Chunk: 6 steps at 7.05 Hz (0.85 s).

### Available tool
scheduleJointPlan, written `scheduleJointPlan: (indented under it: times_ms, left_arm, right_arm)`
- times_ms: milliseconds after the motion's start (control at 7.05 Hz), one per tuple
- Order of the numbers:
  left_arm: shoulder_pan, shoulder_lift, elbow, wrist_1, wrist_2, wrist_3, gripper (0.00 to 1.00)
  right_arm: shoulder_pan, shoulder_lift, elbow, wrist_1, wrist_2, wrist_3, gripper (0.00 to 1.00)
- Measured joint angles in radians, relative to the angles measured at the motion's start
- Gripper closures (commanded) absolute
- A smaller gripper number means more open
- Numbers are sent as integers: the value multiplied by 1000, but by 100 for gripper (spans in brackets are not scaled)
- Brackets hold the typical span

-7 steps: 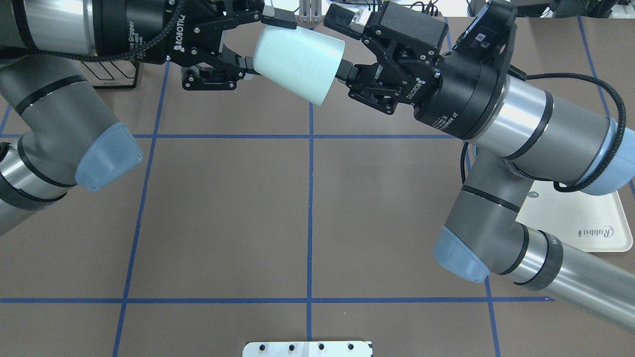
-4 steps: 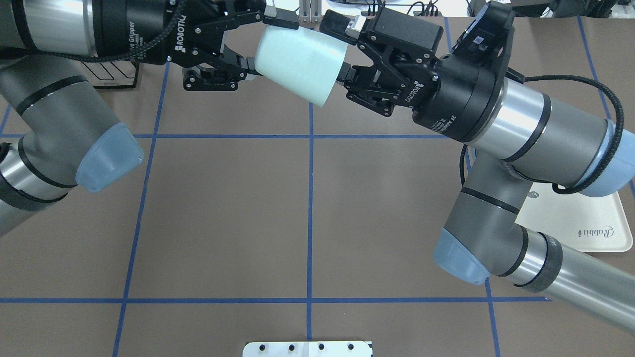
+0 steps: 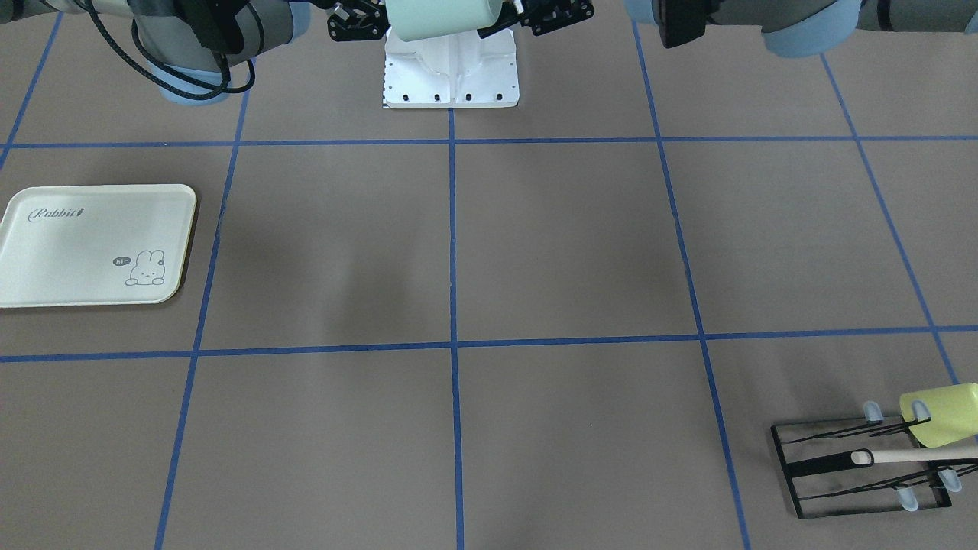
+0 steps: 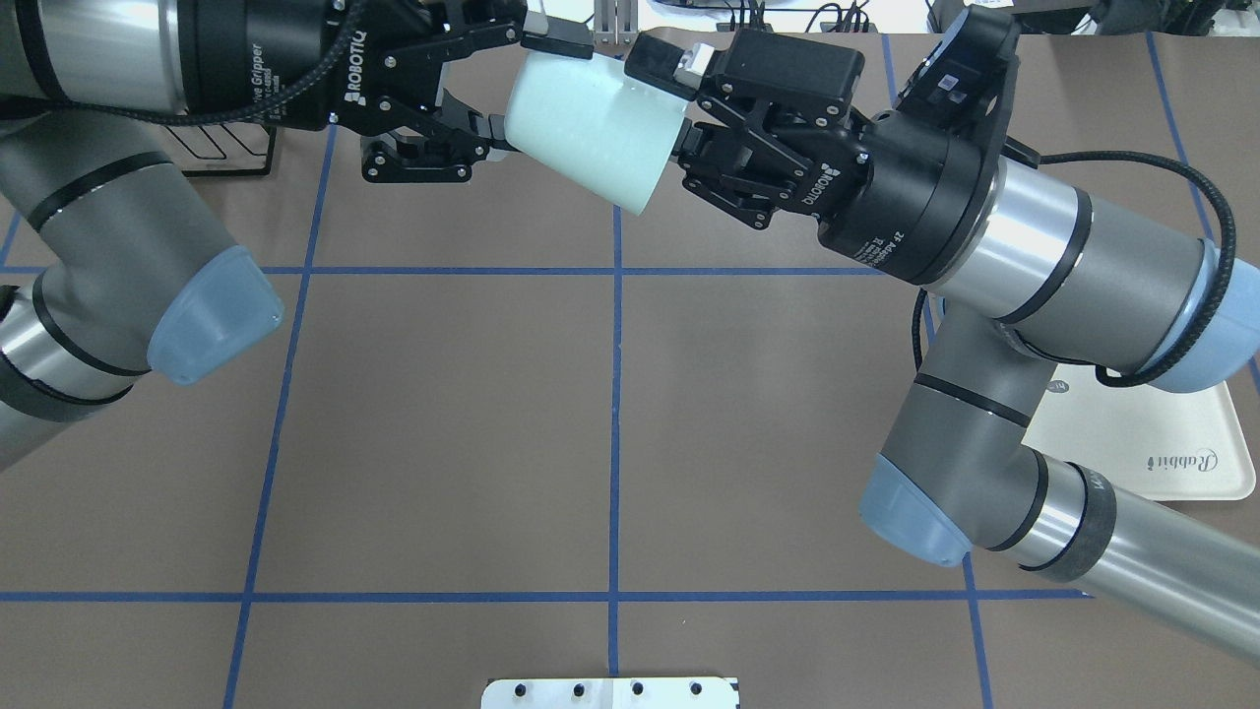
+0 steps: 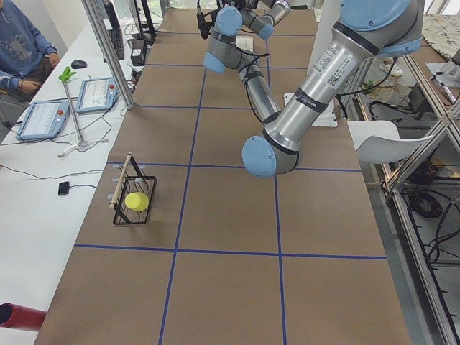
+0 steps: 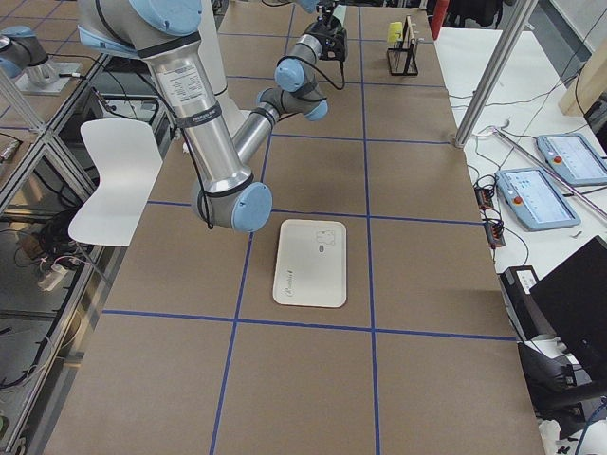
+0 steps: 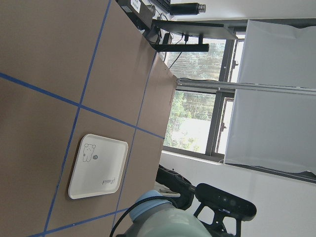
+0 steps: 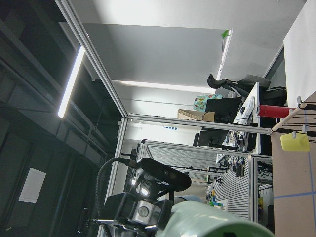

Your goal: Left arm grabs green cup and hands to right arm on tray

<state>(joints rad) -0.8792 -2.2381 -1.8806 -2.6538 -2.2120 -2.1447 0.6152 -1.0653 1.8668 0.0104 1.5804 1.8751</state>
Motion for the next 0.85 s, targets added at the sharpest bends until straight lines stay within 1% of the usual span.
scheduleJointPlan:
  times_ms: [142,284,568,851]
  left_arm:
    - [0,1,2,1,0,1,9]
    - [0,-1,3,0,1,4,0]
    - [-1,-19,5,0,2,27,0]
    - [-5,-20,7,-1,3,113,0]
  right_arm:
    - [0,0,0,0,0,-1,100]
    - [0,0,1,-1,1,-1,100]
    - [0,-2,-1,-1,1,-1,100]
    - [2,-6,1,1,2,2,100]
